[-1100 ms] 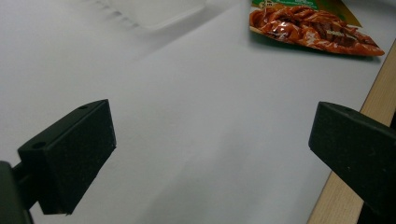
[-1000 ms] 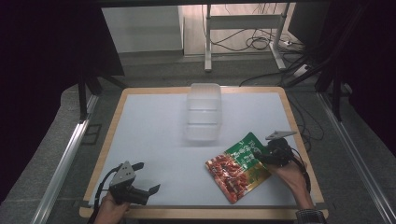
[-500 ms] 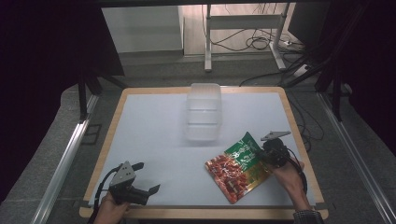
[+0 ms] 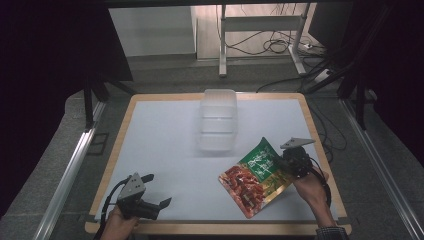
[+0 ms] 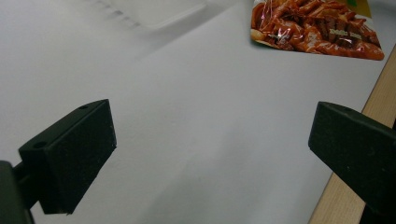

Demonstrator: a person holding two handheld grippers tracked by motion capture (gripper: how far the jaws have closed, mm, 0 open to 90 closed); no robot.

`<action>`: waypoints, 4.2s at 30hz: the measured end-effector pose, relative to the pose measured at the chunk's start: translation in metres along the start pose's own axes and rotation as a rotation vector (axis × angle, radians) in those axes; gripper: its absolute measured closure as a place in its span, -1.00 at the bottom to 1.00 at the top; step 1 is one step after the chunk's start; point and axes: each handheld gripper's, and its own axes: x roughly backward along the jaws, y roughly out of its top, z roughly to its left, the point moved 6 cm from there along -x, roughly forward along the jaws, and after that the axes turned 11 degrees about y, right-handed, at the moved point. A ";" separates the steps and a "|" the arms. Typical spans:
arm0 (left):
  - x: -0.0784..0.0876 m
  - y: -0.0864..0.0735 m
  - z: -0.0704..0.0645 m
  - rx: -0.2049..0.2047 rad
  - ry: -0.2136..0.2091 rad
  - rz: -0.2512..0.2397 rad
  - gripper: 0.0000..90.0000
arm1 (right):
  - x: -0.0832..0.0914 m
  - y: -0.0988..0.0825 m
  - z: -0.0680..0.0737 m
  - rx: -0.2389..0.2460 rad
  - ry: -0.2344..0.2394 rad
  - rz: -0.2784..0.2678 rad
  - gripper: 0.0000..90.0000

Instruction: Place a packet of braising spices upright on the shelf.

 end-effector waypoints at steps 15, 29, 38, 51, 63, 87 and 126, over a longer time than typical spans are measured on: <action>0.000 0.000 0.000 -0.004 0.008 0.004 -0.98 | 0.020 0.032 0.020 -0.009 0.079 -0.071 0.97; -0.001 0.000 0.000 -0.009 0.017 0.007 -0.98 | 0.045 0.077 0.059 0.040 0.241 -0.135 0.98; -0.001 0.000 0.000 -0.005 0.019 0.006 -0.98 | 0.061 0.101 0.073 0.098 0.251 -0.154 0.98; -0.001 0.000 0.001 0.005 0.031 0.011 -0.98 | 0.082 0.116 0.051 0.079 0.184 -0.180 0.98; -0.001 0.000 0.004 0.017 0.047 0.017 -0.98 | 0.092 0.133 0.030 0.060 0.136 -0.198 0.98; 0.001 0.000 0.002 0.006 0.028 0.010 -1.00 | 0.090 0.184 0.001 0.045 0.093 -0.232 0.98; 0.002 0.000 0.001 0.018 0.008 0.006 -0.98 | 0.026 0.299 0.011 0.113 0.172 -0.317 0.98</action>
